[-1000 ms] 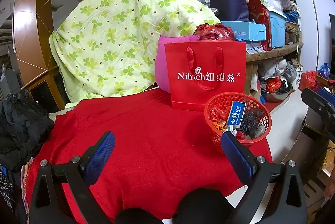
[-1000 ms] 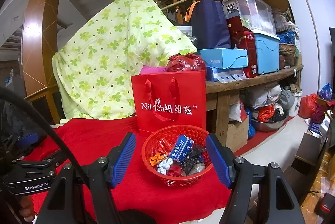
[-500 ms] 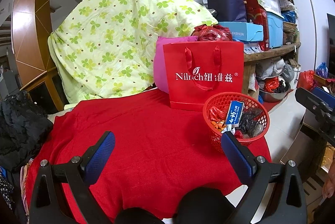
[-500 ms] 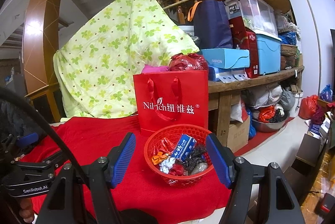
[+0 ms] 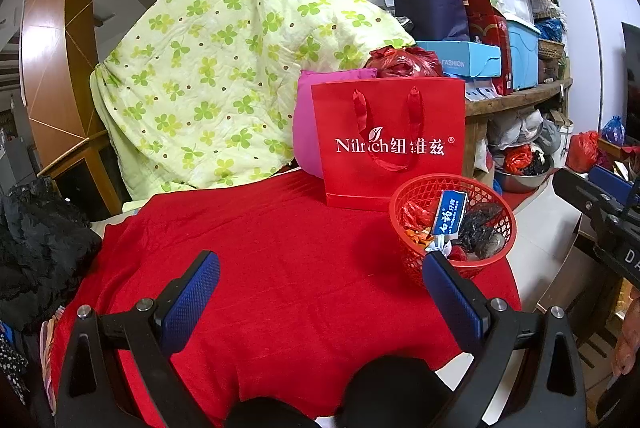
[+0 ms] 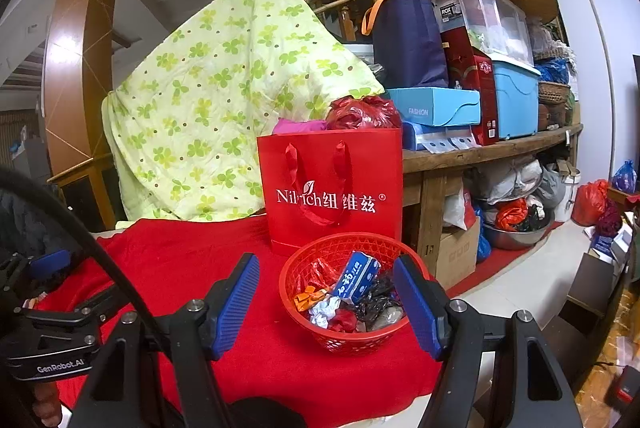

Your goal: Collect trash

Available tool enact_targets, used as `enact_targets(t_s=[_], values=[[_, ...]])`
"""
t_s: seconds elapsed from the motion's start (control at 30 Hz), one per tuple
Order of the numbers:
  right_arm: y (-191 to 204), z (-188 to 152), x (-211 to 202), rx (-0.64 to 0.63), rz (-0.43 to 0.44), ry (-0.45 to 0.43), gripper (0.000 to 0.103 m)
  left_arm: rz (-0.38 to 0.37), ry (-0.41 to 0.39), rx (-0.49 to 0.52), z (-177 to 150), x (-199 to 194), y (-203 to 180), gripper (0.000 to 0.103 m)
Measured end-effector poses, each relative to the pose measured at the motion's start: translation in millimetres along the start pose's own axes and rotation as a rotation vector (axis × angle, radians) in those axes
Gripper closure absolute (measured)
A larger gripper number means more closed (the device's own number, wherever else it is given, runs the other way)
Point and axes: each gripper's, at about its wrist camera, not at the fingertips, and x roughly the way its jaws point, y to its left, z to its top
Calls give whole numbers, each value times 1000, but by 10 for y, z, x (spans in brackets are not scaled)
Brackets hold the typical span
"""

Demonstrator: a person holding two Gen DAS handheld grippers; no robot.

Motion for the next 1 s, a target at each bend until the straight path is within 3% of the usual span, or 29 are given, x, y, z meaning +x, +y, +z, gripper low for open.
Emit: enact_targets(t_s=[1.0], values=[[-22,-51,145,10,-25,15,30,-26,-7,25,7,47,-31,2]])
